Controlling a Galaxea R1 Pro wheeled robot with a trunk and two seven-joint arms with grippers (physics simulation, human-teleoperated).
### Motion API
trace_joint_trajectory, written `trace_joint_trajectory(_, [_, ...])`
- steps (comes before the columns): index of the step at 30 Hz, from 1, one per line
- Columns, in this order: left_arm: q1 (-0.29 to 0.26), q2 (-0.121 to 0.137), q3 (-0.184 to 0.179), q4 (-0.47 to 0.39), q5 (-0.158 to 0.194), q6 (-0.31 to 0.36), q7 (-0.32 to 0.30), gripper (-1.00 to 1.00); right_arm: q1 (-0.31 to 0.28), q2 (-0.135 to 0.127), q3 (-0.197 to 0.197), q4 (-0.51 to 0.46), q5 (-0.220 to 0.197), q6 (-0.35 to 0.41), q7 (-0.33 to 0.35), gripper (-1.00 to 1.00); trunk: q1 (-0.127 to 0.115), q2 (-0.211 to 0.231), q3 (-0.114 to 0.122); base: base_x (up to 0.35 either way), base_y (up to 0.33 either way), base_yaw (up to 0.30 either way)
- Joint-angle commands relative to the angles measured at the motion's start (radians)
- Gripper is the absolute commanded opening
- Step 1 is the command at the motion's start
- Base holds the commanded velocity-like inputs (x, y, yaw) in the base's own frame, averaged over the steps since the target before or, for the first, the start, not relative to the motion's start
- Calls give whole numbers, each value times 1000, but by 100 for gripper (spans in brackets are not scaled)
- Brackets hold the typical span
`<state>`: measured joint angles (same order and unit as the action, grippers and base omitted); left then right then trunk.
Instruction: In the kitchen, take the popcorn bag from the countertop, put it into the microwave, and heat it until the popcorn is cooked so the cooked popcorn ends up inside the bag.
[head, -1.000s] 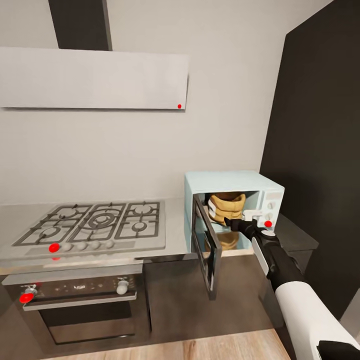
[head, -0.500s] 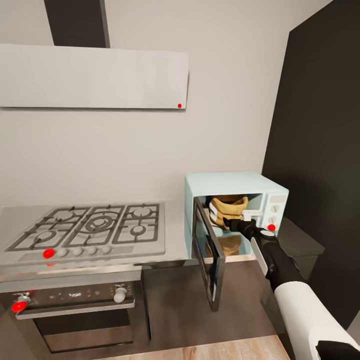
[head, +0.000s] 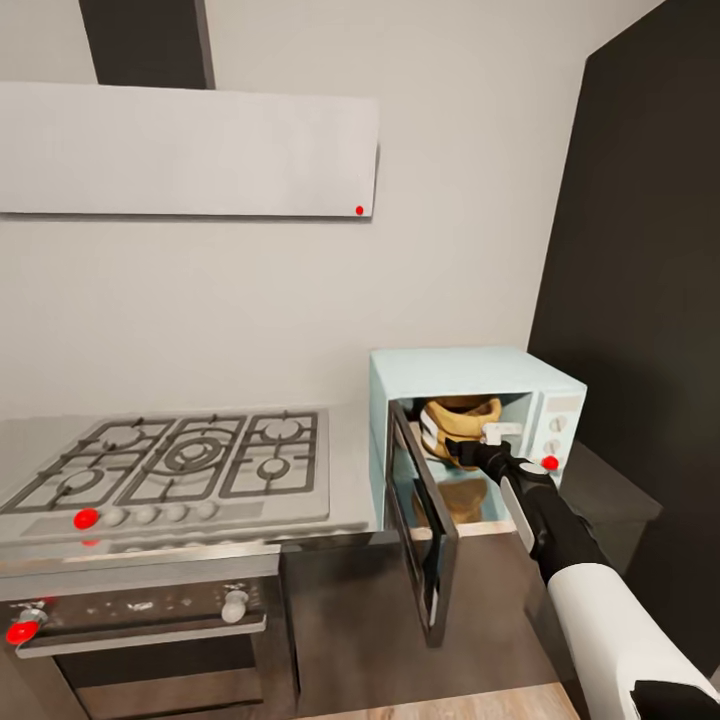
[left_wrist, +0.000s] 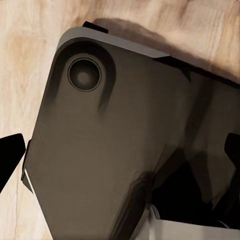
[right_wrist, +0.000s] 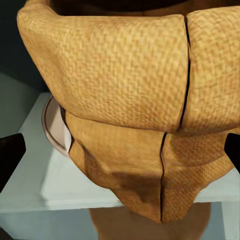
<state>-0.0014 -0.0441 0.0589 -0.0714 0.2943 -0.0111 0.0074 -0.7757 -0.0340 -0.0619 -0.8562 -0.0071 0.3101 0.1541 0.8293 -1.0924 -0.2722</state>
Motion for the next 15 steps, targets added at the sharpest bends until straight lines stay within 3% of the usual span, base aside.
trace_joint_trajectory(1, [0,0,5,-1,2,-1,1,100,0,1,-2,-1,0,5,3,100,0,-1,-1,100,0,0])
trace_joint_trajectory(15, [0,-1,5,-1,2,-1,1,100,0,3,-2,-1,-4,4,-4,100,0,-1,-1,100,0,0])
